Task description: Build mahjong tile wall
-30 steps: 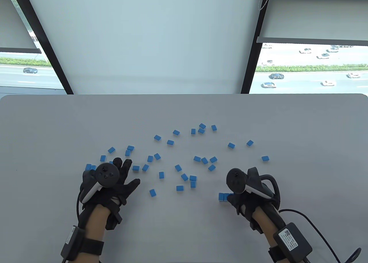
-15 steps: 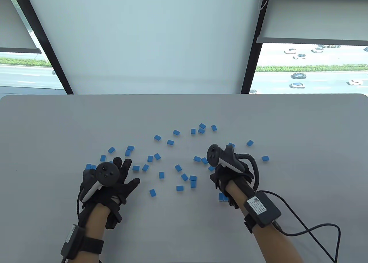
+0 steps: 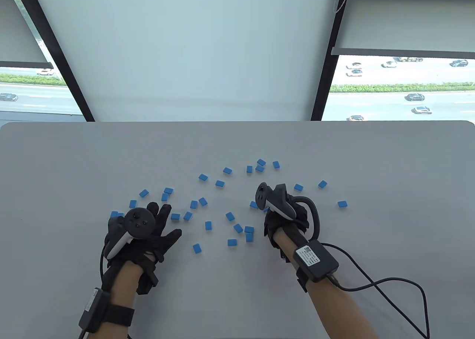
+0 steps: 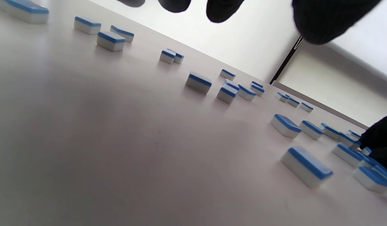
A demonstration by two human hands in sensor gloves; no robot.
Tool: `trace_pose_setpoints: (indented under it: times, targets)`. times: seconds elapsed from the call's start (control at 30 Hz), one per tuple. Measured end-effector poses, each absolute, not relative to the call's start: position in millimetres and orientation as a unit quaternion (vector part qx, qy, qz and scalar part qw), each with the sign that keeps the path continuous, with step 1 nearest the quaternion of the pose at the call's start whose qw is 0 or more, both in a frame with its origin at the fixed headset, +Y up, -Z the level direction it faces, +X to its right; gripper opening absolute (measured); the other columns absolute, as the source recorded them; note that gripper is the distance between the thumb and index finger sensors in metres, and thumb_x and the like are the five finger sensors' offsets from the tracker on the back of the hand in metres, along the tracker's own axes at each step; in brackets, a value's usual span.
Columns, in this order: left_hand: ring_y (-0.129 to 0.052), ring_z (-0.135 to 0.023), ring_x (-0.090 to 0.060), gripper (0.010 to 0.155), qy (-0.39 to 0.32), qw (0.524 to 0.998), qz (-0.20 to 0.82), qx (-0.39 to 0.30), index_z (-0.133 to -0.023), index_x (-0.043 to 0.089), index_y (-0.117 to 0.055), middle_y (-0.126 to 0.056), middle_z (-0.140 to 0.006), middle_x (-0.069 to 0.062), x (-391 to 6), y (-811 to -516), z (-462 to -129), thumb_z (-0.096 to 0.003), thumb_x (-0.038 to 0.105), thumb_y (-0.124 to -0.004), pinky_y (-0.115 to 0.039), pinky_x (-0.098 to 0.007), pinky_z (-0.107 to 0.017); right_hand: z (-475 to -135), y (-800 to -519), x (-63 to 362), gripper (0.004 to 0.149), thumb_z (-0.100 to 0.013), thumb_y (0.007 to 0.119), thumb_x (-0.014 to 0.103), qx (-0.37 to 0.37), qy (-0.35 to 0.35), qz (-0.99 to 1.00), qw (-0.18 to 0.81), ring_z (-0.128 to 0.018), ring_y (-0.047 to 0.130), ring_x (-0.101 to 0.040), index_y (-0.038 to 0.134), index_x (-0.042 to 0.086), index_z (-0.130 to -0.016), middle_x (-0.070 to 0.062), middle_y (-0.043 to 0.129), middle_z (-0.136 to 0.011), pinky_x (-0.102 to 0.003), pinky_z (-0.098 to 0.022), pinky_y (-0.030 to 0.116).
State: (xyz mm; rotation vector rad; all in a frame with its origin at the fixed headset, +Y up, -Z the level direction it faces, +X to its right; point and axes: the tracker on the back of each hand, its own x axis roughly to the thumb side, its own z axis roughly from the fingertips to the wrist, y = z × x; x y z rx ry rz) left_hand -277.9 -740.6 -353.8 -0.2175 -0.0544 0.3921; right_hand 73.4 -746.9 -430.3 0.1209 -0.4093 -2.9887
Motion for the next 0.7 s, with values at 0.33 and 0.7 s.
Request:
trace_pose_setpoints:
  times: [0.33, 0.7]
  targets:
    - [-0.032, -0.107, -0.048, 0.084, -0.028, 0.975, 0.194, -0.106, -0.113, 0.034, -0.041, -0.031, -0.121, -0.005, -278, -740, -353, -0.0417, 0.070, -0.067, -0.023, -0.074, -0.067, -428, -750, 62, 0.061, -0.045, 0.082, 0.030, 0.047, -0.188, -0.976, 0.102, -0.052, 0.091, -0.027, 0.056, 0.008, -0.096, -0.015, 0.073, -0.084, -0.049, -0.045, 0.079]
    - [-0.032, -0.107, -0.048, 0.084, -0.031, 0.974, 0.196, -0.107, -0.113, 0.034, -0.041, -0.031, -0.121, -0.005, -277, -740, -353, -0.0416, 0.070, -0.066, -0.023, -0.075, -0.066, -426, -747, 64, 0.058, -0.045, 0.080, 0.032, 0.017, -0.174, -0.976, 0.131, -0.046, 0.091, -0.024, 0.059, 0.010, -0.094, -0.012, 0.077, -0.079, -0.049, -0.042, 0.080]
